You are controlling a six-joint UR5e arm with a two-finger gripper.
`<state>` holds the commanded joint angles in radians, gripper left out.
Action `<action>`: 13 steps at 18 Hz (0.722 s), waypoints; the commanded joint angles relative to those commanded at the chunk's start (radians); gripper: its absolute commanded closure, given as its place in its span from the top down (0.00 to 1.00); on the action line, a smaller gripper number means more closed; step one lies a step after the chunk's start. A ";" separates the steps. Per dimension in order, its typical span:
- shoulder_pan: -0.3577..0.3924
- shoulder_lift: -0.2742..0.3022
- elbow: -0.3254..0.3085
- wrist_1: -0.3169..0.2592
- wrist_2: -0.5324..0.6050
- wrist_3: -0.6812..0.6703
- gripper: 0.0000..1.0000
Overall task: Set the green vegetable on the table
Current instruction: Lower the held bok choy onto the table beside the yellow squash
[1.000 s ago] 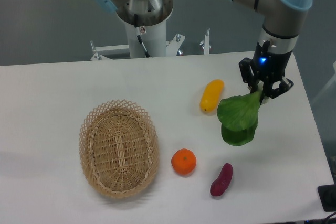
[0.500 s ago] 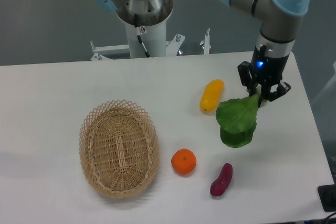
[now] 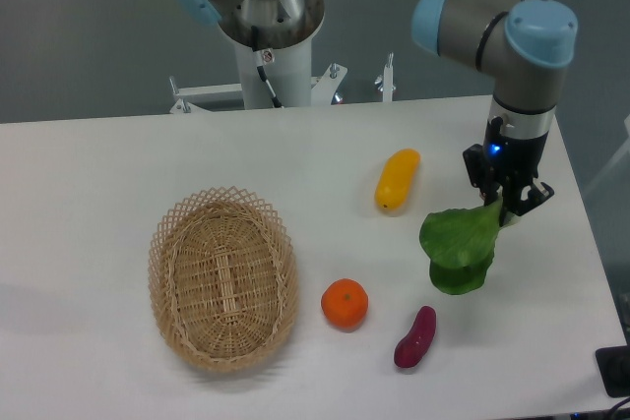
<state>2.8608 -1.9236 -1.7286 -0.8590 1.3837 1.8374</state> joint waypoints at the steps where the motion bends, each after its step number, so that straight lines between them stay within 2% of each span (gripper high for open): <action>1: 0.020 0.000 -0.021 0.000 0.000 0.034 0.32; 4: 0.054 0.002 -0.060 0.006 0.000 0.089 0.32; 8: 0.054 -0.006 -0.115 0.035 -0.002 0.074 0.32; 13: 0.052 -0.025 -0.138 0.055 -0.003 0.048 0.33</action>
<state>2.9130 -1.9481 -1.8668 -0.8038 1.3806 1.8852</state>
